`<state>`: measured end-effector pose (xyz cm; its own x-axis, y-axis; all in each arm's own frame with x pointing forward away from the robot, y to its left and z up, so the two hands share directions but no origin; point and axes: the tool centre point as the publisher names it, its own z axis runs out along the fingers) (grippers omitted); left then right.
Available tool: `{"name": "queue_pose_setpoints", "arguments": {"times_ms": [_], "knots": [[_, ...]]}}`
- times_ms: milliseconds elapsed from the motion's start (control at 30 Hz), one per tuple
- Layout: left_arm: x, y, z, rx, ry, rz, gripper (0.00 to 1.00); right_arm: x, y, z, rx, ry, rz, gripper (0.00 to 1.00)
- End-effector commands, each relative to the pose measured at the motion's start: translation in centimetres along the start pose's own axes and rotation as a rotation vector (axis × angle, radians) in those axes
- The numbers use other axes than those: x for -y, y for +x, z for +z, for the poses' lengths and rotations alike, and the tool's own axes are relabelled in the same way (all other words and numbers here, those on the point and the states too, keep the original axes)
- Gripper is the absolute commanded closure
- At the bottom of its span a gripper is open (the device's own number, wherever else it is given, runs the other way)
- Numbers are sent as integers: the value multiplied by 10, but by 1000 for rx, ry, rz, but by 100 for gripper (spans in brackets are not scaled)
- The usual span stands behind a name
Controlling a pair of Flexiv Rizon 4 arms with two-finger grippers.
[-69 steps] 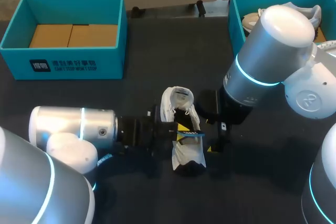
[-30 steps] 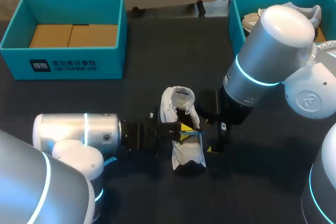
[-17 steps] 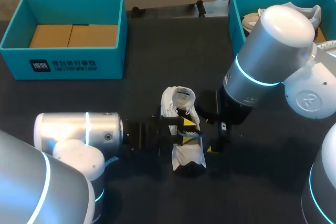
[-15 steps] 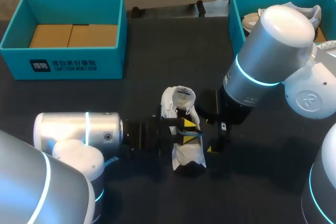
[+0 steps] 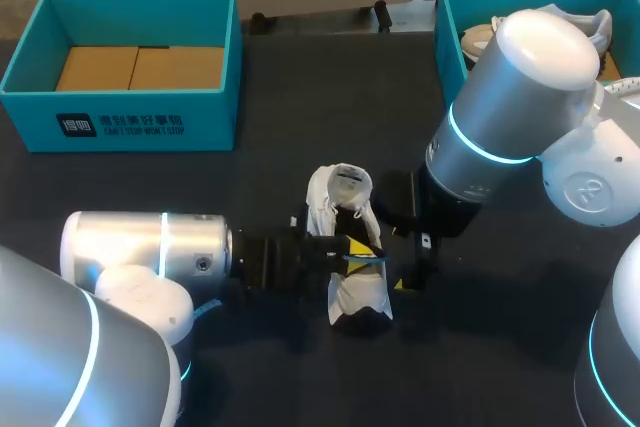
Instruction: Take the shoe out of the shoebox, open the shoe tongue, remove and reinsert the insole, then place the shoe into the shoebox
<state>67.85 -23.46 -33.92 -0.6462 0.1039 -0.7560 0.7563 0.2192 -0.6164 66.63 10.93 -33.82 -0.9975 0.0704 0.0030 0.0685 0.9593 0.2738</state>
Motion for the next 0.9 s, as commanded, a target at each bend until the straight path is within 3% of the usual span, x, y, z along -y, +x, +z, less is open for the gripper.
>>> {"name": "queue_pose_setpoints", "arguments": {"times_ms": [33,300,333,433,533,767,900], "knots": [[-16,0,6,2,-24,-20,100,-1,1,1,2,2,1,0],[-17,-3,2,6,-29,-42,100,-1,1,1,2,2,1,0],[-15,-3,1,6,-28,-41,86,-1,1,1,2,2,1,0],[-7,-3,-3,2,-17,-42,64,-1,1,1,2,2,1,0],[1,-5,-8,2,-7,-43,58,-1,1,1,2,2,1,0],[14,-6,-12,-1,5,-41,62,-1,1,1,2,2,1,0],[18,-3,-11,-22,17,-35,81,-1,1,1,2,2,1,0]]}}
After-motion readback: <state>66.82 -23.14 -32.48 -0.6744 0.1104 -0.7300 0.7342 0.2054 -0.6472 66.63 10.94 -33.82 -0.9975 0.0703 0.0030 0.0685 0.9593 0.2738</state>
